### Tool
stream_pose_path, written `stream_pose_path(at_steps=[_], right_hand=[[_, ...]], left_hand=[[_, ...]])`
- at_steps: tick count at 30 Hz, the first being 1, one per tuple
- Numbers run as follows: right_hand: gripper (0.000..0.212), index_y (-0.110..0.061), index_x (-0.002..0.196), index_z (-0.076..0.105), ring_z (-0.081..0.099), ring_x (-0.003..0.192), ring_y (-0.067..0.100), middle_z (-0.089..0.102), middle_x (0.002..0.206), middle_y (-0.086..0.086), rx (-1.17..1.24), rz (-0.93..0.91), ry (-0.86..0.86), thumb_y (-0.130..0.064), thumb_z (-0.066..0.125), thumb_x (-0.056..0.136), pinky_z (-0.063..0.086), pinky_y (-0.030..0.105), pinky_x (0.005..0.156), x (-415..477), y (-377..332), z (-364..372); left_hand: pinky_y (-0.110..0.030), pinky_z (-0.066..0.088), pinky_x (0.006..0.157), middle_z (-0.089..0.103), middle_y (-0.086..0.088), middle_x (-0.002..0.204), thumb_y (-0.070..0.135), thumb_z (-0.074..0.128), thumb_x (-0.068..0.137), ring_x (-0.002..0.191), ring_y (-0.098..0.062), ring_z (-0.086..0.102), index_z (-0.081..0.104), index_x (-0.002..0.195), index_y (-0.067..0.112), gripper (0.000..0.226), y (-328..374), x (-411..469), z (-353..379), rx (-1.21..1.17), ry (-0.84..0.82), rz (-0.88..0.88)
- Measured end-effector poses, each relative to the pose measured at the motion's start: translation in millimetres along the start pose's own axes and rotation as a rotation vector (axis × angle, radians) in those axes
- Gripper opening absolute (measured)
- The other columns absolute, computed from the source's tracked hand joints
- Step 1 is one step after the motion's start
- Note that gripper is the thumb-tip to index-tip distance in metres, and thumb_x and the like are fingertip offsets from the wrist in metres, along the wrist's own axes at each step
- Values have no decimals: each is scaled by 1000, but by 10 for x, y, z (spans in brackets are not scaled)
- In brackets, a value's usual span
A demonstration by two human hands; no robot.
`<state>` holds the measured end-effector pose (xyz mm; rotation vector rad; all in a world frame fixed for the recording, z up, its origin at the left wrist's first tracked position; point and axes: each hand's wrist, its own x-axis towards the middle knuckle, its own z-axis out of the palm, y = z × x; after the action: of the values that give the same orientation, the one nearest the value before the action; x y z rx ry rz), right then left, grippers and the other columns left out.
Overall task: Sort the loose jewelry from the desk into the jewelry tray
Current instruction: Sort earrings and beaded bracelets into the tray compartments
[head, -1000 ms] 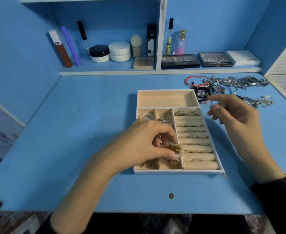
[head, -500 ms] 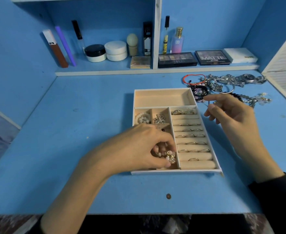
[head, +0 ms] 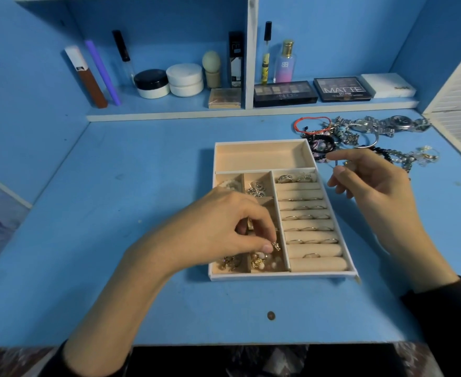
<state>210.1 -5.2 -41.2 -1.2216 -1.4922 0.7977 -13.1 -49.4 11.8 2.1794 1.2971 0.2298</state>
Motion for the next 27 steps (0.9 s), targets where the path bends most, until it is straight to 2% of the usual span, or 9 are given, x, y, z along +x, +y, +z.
stream_pose_path(at_steps=[3,9,13,16,20,22,24,27], right_hand=[[19,-16,103,66,55,63,9,64,71,7,2,-1,1,-8,54,91,44,17,62,4,8,-5],[18,-16,102,66,55,62,9,64,71,6,14,2,3,-7,54,91,44,16,61,3,17,-8],[19,-18,98,67,54,63,10,63,72,11,-1,4,10,-6,55,90,43,21,62,4,15,-40],[24,-27,89,67,54,63,11,63,73,12,-41,0,37,-6,56,89,41,25,61,29,37,-158],[32,-29,78,66,51,63,12,65,73,3,-165,52,122,0,54,84,40,25,61,103,92,-492],[31,-27,73,65,51,65,13,65,73,-1,-240,82,182,1,54,82,39,21,61,143,143,-687],[27,-22,75,67,51,66,15,65,74,3,-330,117,236,0,53,83,36,14,56,203,218,-867],[21,-13,87,69,50,63,24,59,69,0,-493,167,267,-1,53,82,34,17,53,353,362,-1107]], left_hand=[[-17,43,70,59,15,85,34,69,79,80,0,52,72,84,33,6,1,30,65,39,-3,-19],[-9,36,61,58,18,78,32,68,80,71,5,50,72,83,31,5,7,71,41,65,-10,-28],[-10,43,63,61,20,79,35,63,82,73,3,54,68,85,35,6,94,226,-11,8,119,-8],[-10,42,63,60,21,77,34,61,84,72,3,53,68,85,33,7,238,526,20,-49,211,35],[-21,43,67,63,12,80,29,59,86,72,-2,54,68,86,27,9,391,1028,154,-44,272,54],[-26,47,71,64,12,79,26,59,85,74,-6,56,68,84,26,9,451,1255,228,-41,276,57],[-31,50,75,65,12,79,24,59,84,75,-8,58,67,82,25,9,509,1452,296,-23,275,56],[-35,52,75,67,11,82,22,58,83,77,-10,59,67,82,28,11,625,1680,369,20,270,65]])
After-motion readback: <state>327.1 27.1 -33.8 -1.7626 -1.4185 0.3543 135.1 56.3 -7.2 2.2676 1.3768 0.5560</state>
